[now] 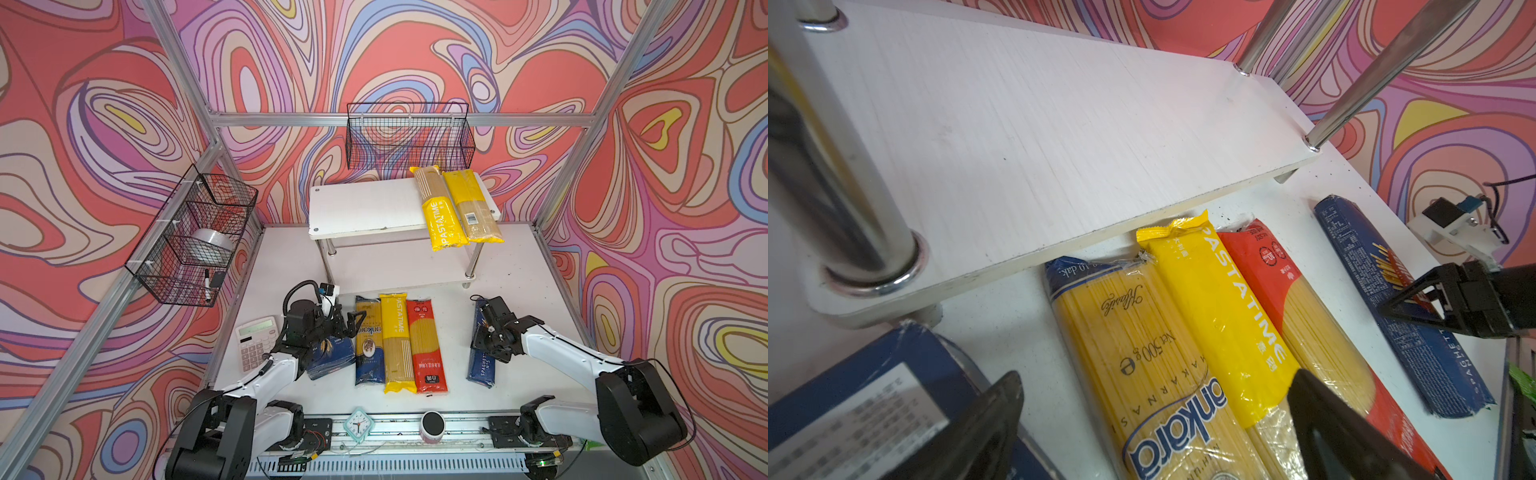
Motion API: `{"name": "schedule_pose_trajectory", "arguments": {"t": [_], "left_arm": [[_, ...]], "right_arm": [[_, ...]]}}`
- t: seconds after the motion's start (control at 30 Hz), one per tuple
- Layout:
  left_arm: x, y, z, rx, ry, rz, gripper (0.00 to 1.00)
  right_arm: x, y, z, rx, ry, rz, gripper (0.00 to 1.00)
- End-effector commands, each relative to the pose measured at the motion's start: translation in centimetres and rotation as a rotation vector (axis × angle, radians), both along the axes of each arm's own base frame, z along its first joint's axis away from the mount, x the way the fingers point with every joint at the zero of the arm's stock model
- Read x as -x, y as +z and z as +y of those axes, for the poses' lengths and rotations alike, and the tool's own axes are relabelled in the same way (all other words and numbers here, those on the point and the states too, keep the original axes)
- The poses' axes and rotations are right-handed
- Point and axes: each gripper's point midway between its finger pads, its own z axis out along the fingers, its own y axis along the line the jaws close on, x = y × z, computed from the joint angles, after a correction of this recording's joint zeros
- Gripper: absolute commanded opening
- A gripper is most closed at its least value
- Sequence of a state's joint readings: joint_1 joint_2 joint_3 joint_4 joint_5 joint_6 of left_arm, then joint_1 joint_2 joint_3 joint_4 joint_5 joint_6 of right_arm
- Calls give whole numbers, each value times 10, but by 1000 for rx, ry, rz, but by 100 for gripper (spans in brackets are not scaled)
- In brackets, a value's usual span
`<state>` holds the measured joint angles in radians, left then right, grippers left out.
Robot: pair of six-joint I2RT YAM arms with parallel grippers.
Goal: Arrange pasta packages on shelves
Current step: Pick up the pasta bag from the middle-right of the table.
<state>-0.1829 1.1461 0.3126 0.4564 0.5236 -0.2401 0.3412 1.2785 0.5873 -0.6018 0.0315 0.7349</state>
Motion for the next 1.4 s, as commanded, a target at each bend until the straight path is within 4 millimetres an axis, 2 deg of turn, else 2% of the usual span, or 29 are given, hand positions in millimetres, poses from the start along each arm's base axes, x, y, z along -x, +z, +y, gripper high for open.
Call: {"name": "schedule_pose_trajectory", "arguments": {"t": [0.0, 0.03, 0.1, 0.13, 0.33, 0.63, 0.77, 0.83, 0.97, 1.23, 1.37], "left_arm": [[-2, 6, -3, 7, -7, -4, 100], [-2, 7, -2, 7, -6, -6, 100], [-2, 6, -2, 4, -4, -6, 100], [-2, 6, -2, 4, -4, -3, 100], [-3, 4, -2, 3, -2, 5, 100], [-3, 4, -3, 8, -4, 8, 100], [-3, 4, -3, 8, -4, 10, 100], [-3, 3, -3, 9, -3, 12, 100], [-3, 3, -2, 7, -2, 11, 100], [-4, 2, -2, 3, -2, 17, 100], [-4, 2, -1, 0, 3, 19, 100]], "right_arm": [[7, -11, 7, -27, 9, 31, 61], [5, -9, 7, -26, 13, 26, 58], [2, -5, 8, -28, 18, 13, 47], [0, -3, 9, -30, 21, 5, 46], [-11, 9, 24, -70, 61, -30, 42], [-25, 60, 58, -136, 153, -164, 33], [-25, 76, 68, -163, 179, -206, 27], [-25, 82, 72, -164, 190, -217, 27], [-27, 103, 95, -191, 246, -253, 27], [-17, 145, 155, -189, 428, -303, 28], [-14, 163, 178, -168, 495, -355, 28]]}}
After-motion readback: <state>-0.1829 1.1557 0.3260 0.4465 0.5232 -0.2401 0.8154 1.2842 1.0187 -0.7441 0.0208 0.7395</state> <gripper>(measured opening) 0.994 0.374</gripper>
